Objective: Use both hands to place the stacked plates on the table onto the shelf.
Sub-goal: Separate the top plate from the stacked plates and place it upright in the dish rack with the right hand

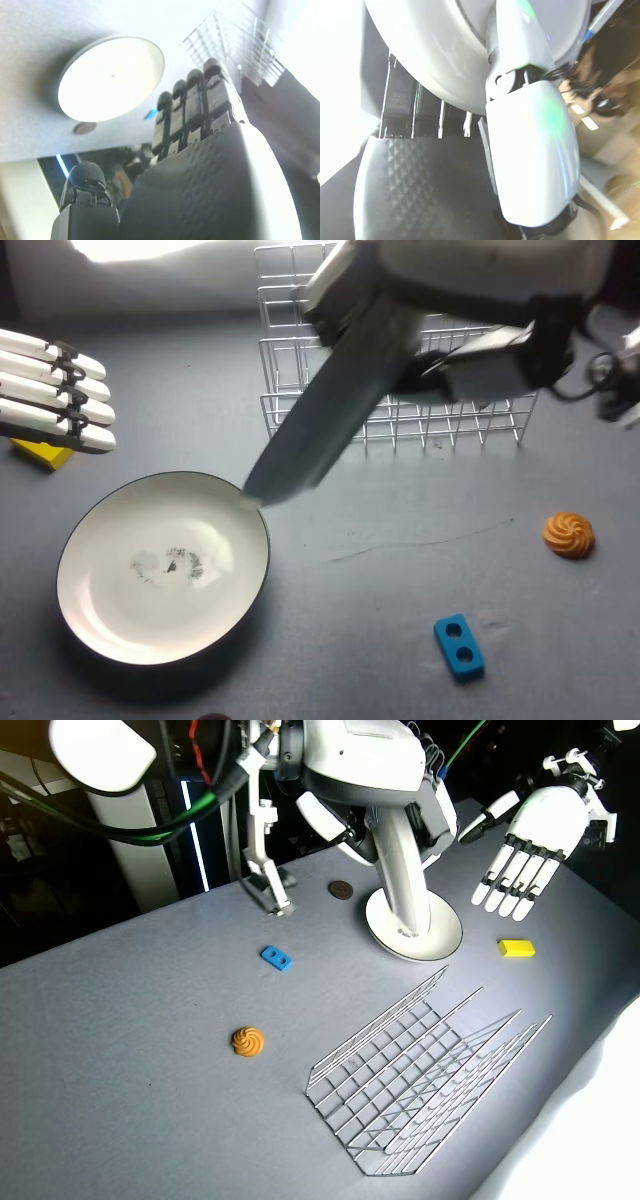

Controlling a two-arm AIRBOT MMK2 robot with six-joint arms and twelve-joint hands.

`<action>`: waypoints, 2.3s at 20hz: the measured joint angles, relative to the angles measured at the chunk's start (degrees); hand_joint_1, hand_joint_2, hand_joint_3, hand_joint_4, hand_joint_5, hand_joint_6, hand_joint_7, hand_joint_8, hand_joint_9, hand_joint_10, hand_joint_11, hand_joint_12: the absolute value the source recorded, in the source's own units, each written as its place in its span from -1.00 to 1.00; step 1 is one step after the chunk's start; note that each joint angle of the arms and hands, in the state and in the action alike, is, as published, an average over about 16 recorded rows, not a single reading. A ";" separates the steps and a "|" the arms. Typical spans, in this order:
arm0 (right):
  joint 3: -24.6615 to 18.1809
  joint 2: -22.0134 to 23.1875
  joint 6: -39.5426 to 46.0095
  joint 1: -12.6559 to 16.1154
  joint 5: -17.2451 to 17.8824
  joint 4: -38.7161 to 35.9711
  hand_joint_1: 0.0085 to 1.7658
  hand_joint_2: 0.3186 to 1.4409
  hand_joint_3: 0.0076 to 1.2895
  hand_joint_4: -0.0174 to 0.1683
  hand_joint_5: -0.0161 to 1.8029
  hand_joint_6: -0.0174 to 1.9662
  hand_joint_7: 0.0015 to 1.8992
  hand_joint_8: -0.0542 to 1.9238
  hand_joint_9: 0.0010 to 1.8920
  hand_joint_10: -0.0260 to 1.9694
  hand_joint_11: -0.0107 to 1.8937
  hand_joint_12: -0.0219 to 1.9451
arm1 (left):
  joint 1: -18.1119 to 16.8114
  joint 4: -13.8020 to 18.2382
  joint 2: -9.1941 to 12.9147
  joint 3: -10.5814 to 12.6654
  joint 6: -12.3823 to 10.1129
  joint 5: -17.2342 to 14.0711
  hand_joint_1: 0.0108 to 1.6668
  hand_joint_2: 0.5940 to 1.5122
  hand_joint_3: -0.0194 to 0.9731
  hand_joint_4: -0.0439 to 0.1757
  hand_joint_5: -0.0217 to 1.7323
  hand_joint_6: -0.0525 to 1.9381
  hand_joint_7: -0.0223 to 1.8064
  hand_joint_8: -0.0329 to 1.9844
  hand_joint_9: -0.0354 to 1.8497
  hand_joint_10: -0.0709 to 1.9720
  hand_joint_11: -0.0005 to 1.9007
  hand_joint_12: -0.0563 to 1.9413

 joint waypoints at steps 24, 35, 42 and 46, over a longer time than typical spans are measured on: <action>18.96 -4.17 30.94 7.75 -13.98 0.91 0.55 0.21 -0.99 -0.83 -0.02 0.00 0.01 0.02 0.00 0.32 -0.20 0.46 | 9.06 -0.94 -1.92 -3.61 1.72 5.49 -0.99 0.20 -0.94 -0.58 -0.85 -0.93 -0.85 -0.96 -0.86 -0.92 -0.98 -0.85; 25.96 -8.85 31.26 6.98 -13.89 4.86 0.56 0.24 -0.99 -0.85 -0.02 0.00 0.01 0.04 -0.01 0.32 -0.21 0.44 | 10.59 -1.50 -2.71 -2.77 1.76 6.99 -0.99 0.22 -0.94 -0.58 -0.84 -0.93 -0.85 -0.96 -0.86 -0.92 -0.98 -0.85; 28.67 -10.93 31.36 4.60 -13.19 6.43 0.55 0.27 -0.99 -0.89 -0.04 0.00 0.01 0.03 -0.01 0.32 -0.21 0.45 | 10.89 -1.60 -2.64 -2.42 1.76 7.06 -0.99 0.22 -0.94 -0.58 -0.84 -0.93 -0.85 -0.96 -0.85 -0.92 -0.97 -0.86; 30.18 -11.91 31.42 3.09 -12.55 6.95 0.55 0.29 -0.99 -0.91 -0.05 0.00 0.02 0.02 -0.02 0.31 -0.21 0.44 | 10.91 -1.61 -2.56 -2.36 1.76 6.96 -0.99 0.22 -0.94 -0.58 -0.84 -0.93 -0.85 -0.96 -0.86 -0.92 -0.97 -0.85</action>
